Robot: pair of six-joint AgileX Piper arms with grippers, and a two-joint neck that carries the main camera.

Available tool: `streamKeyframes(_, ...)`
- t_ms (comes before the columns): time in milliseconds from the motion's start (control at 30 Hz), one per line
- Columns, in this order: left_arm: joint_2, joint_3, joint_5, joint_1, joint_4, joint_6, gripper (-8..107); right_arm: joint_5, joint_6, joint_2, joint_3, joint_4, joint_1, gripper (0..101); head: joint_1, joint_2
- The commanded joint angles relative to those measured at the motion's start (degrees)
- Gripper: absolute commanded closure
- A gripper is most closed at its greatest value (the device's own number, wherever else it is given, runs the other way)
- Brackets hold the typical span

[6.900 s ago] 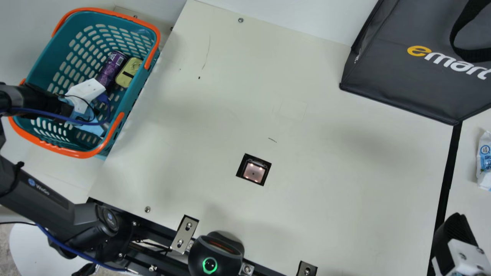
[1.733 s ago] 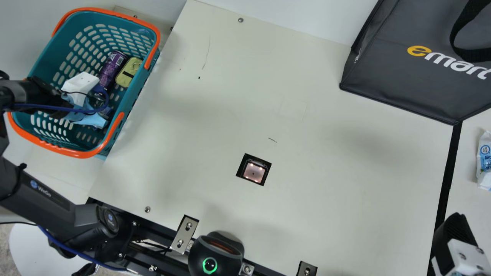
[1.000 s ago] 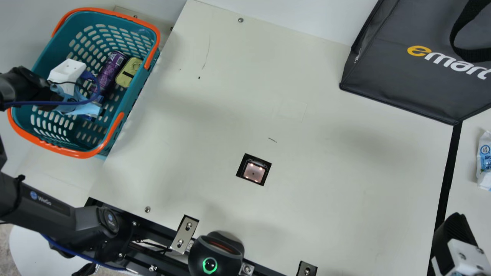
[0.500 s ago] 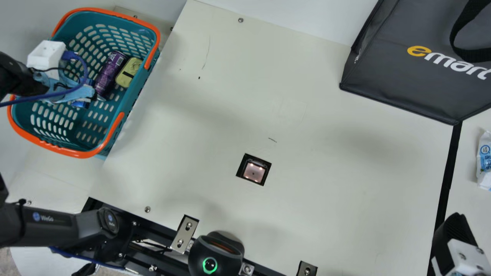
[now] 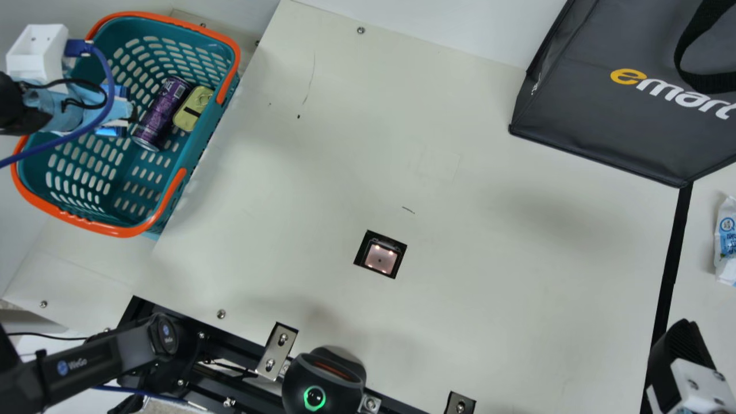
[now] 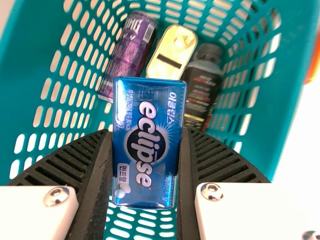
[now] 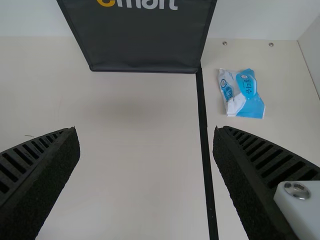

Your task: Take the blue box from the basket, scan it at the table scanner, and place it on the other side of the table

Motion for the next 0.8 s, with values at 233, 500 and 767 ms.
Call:
streamKeyframes(233, -6.31, -0.64, 4.2, -6.6, 1.44, -6.08, 107, 0.0, 0.0, 0.0, 0.0, 0.0, 0.0, 6, -1.48, 0.14)
streamKeyframes(500, -11.39, 0.37, 6.97, -15.79, 3.38, -12.29, 107, 0.0, 0.0, 0.0, 0.0, 0.0, 0.0, 6, -1.48, 0.14)
streamKeyframes(767, -15.11, 2.09, 8.61, -27.72, 6.69, -20.84, 107, 0.0, 0.0, 0.0, 0.0, 0.0, 0.0, 6, -1.48, 0.14)
